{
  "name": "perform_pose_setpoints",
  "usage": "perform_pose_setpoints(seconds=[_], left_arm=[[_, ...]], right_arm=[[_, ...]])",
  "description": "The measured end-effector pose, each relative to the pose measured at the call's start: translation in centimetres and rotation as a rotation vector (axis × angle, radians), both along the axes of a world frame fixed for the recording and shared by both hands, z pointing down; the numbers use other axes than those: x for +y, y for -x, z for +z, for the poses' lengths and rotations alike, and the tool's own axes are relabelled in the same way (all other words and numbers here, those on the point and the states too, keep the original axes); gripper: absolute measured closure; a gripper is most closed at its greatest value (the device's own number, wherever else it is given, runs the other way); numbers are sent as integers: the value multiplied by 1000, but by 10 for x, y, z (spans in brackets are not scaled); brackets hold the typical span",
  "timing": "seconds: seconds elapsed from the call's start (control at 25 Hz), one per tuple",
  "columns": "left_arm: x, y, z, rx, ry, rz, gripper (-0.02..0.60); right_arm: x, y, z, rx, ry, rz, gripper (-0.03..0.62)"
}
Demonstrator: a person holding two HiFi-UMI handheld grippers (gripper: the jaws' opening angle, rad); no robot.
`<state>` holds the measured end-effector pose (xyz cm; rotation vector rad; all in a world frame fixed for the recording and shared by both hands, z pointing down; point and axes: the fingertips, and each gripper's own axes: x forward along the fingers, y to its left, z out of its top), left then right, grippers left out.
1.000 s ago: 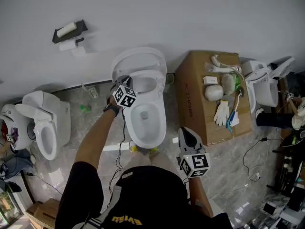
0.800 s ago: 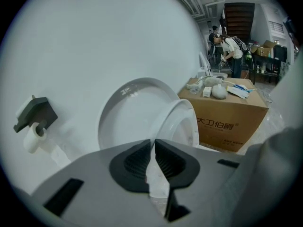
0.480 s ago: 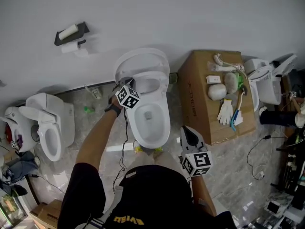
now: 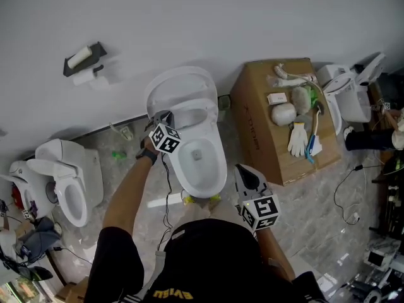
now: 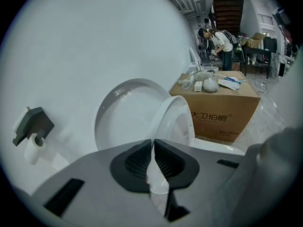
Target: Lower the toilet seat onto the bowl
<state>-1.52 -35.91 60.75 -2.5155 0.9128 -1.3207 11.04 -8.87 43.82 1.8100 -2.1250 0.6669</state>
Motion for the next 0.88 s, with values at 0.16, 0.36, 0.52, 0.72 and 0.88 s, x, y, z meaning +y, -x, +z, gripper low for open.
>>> perform_pose_setpoints(seconds=[0.16,0.36,0.52,0.72,0.88], left_arm=[[4,0,0,-2,-2,4,551],[10,0,-1,-3,0,8,552],[17,-1,0,-5,5,17,552],[25,0,-1,-3,16,30,552],[30,1,-1,-4,8,33,554]], right_arm=[[0,1,1,1,2,-4,602],[3,4,0,3,-2,-12,602],[4,9,0,1,-1,-24,602],[5,19,1,-2,4,-43,602],[9,24,1,1,4,-52,602]])
